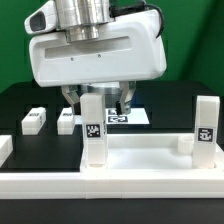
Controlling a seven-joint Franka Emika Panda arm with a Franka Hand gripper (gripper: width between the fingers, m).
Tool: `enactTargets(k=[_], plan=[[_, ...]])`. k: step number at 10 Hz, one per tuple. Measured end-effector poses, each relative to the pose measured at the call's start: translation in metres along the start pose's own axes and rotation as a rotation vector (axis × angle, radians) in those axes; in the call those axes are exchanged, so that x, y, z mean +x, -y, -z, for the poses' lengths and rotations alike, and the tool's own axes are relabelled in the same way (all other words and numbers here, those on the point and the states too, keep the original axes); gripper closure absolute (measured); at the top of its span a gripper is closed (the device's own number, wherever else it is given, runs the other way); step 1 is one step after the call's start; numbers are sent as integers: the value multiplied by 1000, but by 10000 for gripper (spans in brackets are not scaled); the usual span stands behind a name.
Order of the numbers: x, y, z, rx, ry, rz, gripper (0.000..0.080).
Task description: Assemble desk
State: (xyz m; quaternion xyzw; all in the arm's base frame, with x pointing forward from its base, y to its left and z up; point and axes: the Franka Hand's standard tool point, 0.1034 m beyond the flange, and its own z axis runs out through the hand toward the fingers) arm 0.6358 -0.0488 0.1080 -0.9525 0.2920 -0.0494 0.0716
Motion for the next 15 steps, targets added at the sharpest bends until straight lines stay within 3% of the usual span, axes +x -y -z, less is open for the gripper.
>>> enactTargets(k=[1, 2, 3, 5, 7, 9, 13, 14, 15], plan=[[0, 0, 0, 0, 0, 0, 273], [0, 0, 0, 1, 0, -17, 413], [1, -5, -1, -7, 0, -90, 490], [0, -6, -1, -7, 1, -217, 493], [-3, -4, 0, -14, 41, -659, 501], [0, -5, -2, 40, 89, -1035, 504], [-1, -5, -2, 31, 80, -887, 504], [-2, -4, -2, 24, 73, -633, 435], [-4, -4, -1, 24, 98, -407, 295]])
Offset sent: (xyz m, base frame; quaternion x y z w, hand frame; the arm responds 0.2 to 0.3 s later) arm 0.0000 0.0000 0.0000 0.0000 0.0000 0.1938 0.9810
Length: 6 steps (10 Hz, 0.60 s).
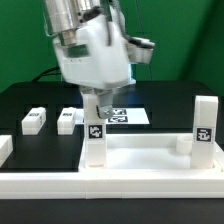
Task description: Assemble desk
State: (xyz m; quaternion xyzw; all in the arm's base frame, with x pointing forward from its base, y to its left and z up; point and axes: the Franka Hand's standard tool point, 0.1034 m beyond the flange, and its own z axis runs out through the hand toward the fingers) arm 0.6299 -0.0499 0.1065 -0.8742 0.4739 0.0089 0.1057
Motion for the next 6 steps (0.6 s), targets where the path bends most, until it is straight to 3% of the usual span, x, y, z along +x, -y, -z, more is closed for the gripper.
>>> enactTargets(k=[1, 2, 4, 6], plan=[[0, 0, 0, -1, 1, 52, 295], [0, 0, 0, -1, -1, 122, 182], [2, -2, 0, -9, -4, 252, 160], [10, 0, 9, -65, -36, 640, 151]])
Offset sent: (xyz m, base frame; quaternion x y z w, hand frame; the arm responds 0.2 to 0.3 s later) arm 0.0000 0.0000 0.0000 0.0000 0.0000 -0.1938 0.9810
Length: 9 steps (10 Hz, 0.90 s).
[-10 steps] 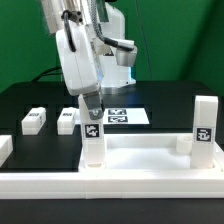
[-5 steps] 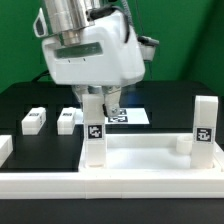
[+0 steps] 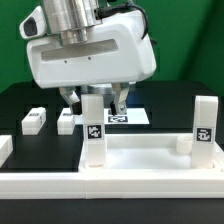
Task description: Assemble desk
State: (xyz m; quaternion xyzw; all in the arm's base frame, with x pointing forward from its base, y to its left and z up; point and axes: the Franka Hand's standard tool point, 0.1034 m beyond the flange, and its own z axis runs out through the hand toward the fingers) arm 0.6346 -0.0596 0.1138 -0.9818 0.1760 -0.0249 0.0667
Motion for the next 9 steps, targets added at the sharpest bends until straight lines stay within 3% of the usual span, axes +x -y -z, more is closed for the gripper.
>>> enactTargets(k=[1, 3, 4, 5, 6, 8, 9], plan=[[3, -2, 0, -19, -14, 199, 151], [2, -2, -1, -21, -14, 178, 151], [2, -2, -1, -21, -14, 179, 287], [2, -2, -1, -20, -15, 151, 287], [2, -2, -1, -19, -15, 58, 482], [2, -2, -1, -18, -16, -81, 510], [2, -2, -1, -22, -13, -277, 510]])
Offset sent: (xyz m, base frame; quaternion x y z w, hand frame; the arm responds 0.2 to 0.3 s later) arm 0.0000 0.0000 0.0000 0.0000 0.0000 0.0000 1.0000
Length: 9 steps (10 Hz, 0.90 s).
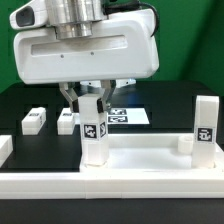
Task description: Assemble desk
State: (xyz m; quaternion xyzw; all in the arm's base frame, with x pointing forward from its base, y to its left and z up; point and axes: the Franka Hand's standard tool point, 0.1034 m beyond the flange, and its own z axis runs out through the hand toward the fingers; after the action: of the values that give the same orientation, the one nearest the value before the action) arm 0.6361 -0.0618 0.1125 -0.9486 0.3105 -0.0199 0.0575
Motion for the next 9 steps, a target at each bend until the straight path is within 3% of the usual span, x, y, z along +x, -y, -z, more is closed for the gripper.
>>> enactTargets(k=[1, 3, 5, 7, 8, 9], plan=[[-1, -2, 0, -6, 25, -241, 510], [2, -6, -1, 49, 56, -663, 510], [1, -3, -1, 48, 68, -845, 509], [1, -3, -1, 48, 66, -841, 509], [2, -4, 0, 32, 46, -601, 310], [3, 3, 3, 35, 39, -399, 204]])
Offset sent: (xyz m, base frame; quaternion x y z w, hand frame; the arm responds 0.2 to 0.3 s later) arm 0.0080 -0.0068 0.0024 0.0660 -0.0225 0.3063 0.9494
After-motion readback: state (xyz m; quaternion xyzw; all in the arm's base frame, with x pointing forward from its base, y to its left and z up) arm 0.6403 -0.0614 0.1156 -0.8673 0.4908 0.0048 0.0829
